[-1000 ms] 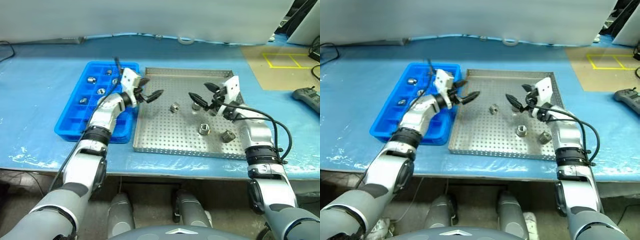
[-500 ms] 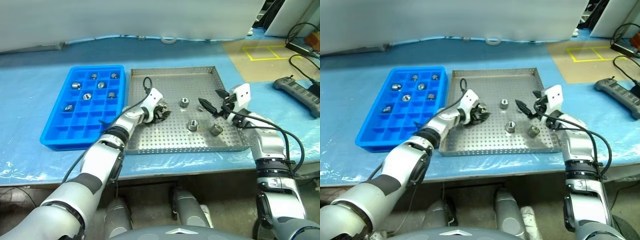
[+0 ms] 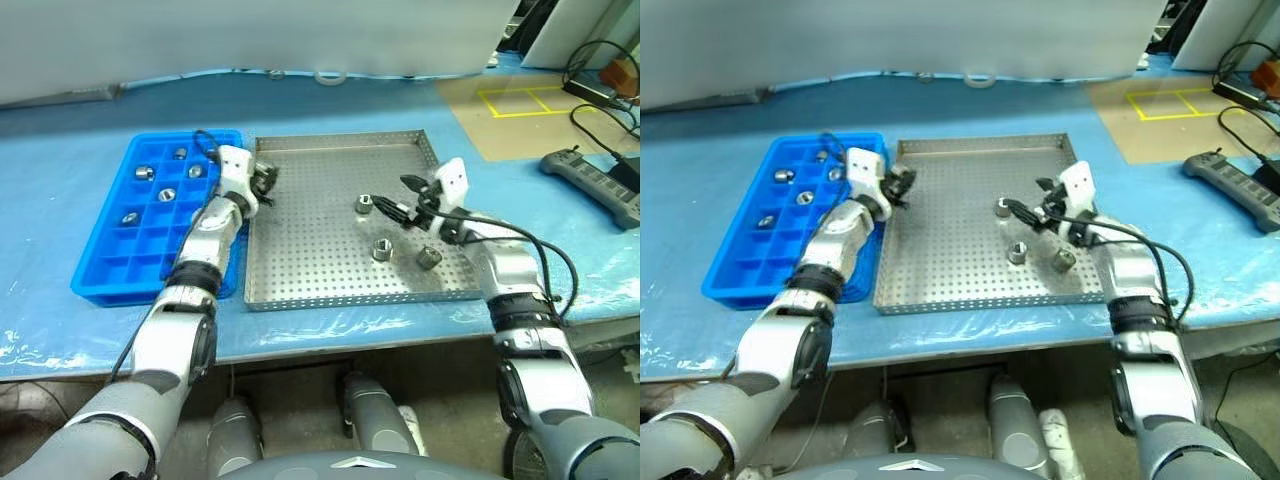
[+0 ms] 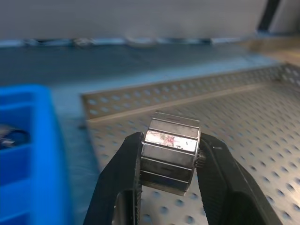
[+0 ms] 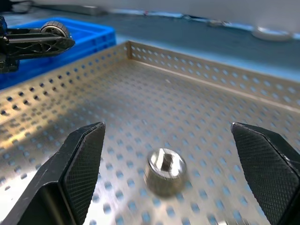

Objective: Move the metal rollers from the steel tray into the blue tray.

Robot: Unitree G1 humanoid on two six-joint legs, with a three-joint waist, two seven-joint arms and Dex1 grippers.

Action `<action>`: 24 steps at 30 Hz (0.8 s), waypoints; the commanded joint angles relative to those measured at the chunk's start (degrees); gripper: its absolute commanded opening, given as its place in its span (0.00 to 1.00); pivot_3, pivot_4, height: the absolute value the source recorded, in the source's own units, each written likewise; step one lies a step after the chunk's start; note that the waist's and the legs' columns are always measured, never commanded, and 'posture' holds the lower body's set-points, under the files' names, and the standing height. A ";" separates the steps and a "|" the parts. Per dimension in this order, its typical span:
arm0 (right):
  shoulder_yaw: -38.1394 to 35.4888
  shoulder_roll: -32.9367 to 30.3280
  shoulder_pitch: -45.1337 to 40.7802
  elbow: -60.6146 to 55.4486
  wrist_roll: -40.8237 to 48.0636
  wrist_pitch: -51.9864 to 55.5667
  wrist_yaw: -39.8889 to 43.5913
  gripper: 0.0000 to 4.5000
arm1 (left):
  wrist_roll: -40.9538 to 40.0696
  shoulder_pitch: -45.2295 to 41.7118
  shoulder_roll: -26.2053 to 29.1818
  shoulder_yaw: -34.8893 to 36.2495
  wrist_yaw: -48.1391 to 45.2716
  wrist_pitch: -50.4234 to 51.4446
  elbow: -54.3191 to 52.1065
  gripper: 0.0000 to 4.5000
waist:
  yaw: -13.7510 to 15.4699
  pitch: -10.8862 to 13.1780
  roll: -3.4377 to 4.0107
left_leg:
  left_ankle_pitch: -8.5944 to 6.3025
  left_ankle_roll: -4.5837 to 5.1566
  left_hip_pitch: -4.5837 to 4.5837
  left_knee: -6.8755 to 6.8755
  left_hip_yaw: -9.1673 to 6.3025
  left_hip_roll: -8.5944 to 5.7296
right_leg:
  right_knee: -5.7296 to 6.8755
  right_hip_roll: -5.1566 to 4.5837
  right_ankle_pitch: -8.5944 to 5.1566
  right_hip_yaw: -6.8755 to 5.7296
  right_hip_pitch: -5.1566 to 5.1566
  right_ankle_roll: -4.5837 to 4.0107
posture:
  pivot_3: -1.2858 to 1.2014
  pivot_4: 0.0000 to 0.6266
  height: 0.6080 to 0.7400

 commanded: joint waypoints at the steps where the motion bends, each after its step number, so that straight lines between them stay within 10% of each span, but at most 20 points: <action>1: 1.72 2.23 -5.93 7.67 -1.20 -4.57 3.30 1.00 | -0.02 6.66 -0.24 4.54 11.61 5.84 -21.49 0.29 | 0.76 0.01 -0.02 | 0.00 0.00 -0.01 0.00 0.00 0.01 | 0.01 0.00 0.00 -0.01 0.00 0.00 | 0.43 0.24 1.00; 11: 3.49 8.60 -16.14 25.40 -4.50 -12.97 8.78 1.00 | 0.47 31.57 -3.37 6.94 21.82 22.38 -55.82 0.29 | 9.18 0.04 -0.02 | 0.00 -0.04 -0.04 -0.10 0.11 0.11 | 0.05 -0.09 -0.09 -0.10 -0.06 -0.14 | 0.50 0.24 1.00; 24: 2.97 9.08 -15.18 26.54 -5.24 -14.41 9.63 1.00 | -1.94 36.93 -1.47 8.01 19.80 27.91 -56.69 0.29 | 11.42 0.04 -0.02 | 0.05 -0.33 0.10 -0.21 0.12 -0.02 | 0.14 -0.19 -0.07 -0.03 -0.03 -0.11 | 0.48 0.24 1.00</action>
